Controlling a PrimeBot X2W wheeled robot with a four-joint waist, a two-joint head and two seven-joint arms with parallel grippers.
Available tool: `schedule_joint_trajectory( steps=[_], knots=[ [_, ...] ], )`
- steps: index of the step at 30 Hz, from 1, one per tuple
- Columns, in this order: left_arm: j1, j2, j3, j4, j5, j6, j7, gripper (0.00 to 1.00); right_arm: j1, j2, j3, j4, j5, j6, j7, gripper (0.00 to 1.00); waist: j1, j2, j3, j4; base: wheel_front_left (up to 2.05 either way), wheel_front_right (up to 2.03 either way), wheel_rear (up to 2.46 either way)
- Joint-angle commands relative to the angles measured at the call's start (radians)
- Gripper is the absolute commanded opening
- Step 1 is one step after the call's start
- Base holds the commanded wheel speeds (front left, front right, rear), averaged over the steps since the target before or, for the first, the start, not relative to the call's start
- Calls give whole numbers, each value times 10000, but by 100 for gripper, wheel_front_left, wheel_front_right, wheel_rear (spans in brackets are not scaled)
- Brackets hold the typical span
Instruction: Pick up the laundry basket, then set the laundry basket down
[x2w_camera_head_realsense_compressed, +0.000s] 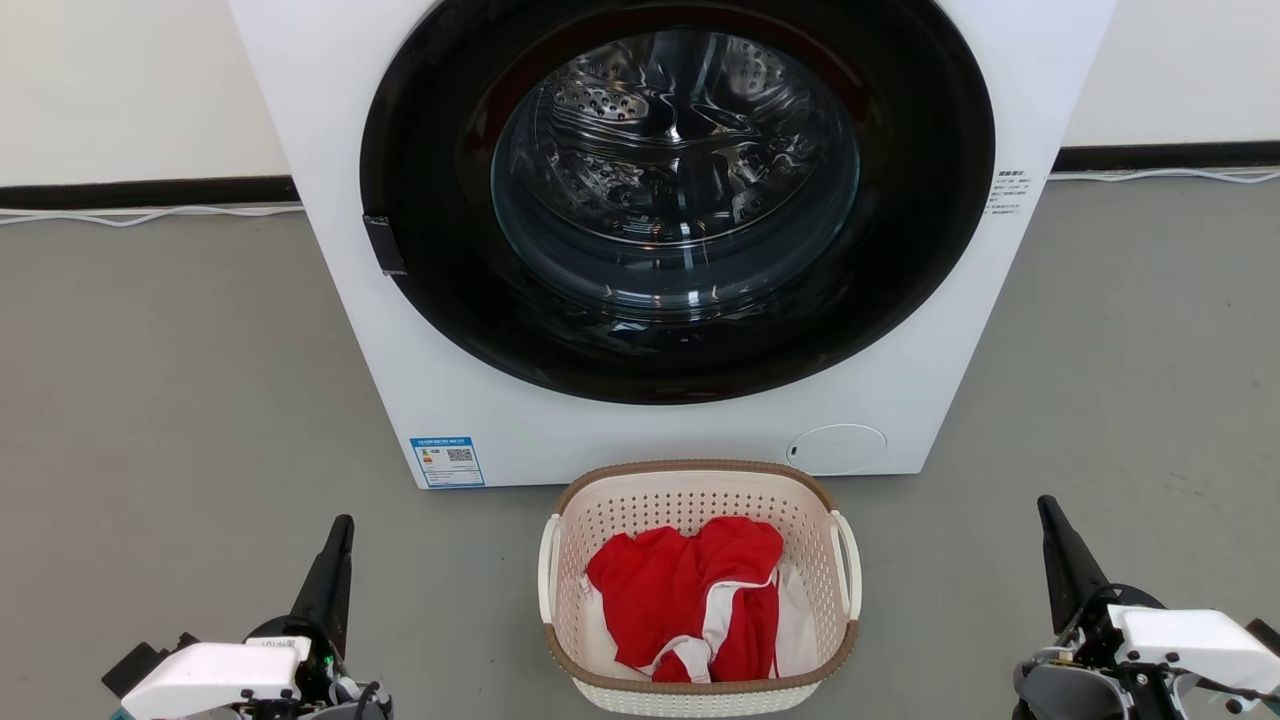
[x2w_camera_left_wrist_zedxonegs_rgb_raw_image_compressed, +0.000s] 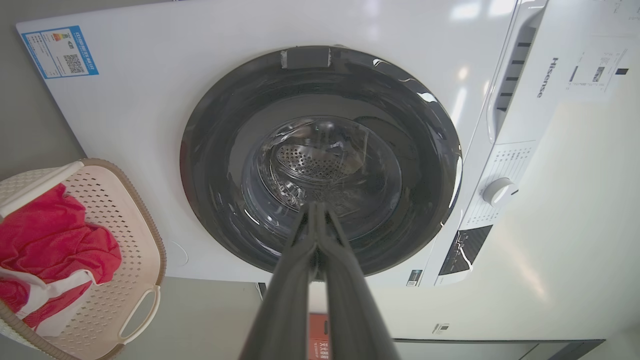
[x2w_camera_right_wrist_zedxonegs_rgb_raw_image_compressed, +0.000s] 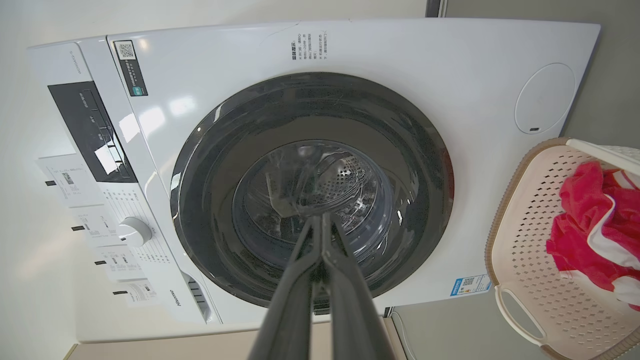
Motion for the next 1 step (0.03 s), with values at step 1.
schedule_joint_trajectory(
  steps=[1],
  knots=[
    [-563,106,309,-288,-43,-104,64,0,-423,-91,216,-292,64,73,77,0,0,0,0,0,0,0,0]
  ],
)
